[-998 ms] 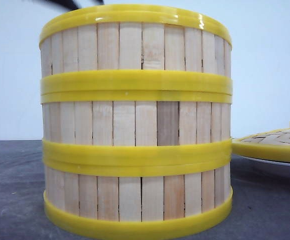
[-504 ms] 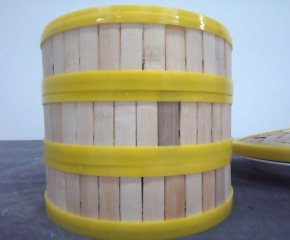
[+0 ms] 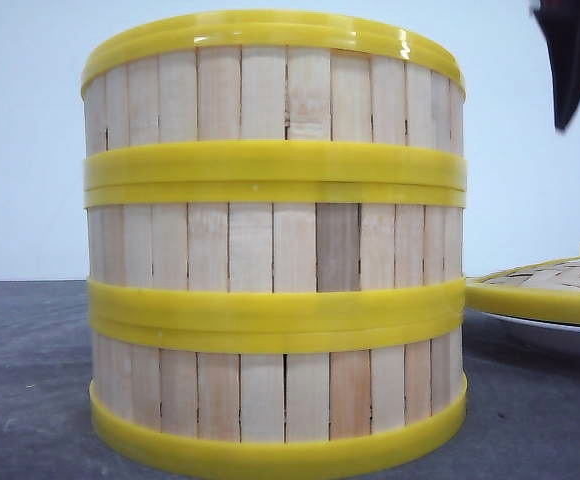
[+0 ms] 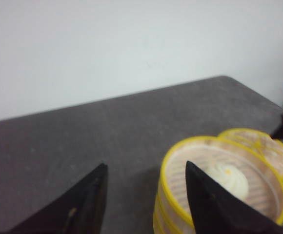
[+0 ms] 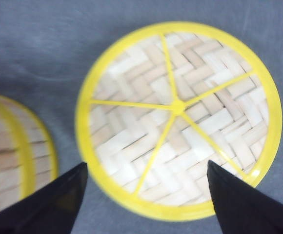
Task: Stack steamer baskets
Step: 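Move the right gripper to the woven lid and grasp its center hub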
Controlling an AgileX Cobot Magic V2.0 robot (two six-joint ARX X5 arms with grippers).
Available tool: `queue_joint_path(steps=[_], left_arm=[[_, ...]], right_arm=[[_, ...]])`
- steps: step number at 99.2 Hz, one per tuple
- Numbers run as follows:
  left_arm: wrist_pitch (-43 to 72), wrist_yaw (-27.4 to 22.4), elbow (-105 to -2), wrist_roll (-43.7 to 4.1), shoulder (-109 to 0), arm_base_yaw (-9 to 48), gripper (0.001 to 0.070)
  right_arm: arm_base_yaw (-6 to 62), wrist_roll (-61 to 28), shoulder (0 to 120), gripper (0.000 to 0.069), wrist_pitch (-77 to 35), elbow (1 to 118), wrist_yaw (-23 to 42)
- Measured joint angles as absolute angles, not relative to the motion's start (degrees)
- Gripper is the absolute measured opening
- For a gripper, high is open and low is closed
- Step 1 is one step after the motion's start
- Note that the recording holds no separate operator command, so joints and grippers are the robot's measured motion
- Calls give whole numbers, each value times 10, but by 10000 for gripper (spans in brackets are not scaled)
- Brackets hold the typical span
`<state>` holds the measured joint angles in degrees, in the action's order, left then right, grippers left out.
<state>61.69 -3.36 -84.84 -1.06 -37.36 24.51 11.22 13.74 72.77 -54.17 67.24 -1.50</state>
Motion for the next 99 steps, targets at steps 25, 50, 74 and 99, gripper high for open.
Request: queue_joint_path(steps=[25, 50, 74, 99], left_arm=[[629, -44, -848, -11, -374, 245, 300], [629, -48, -848, -12, -374, 245, 300], [631, -49, -848, -13, -374, 245, 300], [632, -49, -848, -13, -374, 245, 300]], right_arm=[[108, 134, 800, 382, -504, 672, -16], [107, 133, 851, 332, -490, 672, -2], [102, 133, 860, 288, -472, 672, 17], [89, 130, 864, 246, -470, 672, 16]])
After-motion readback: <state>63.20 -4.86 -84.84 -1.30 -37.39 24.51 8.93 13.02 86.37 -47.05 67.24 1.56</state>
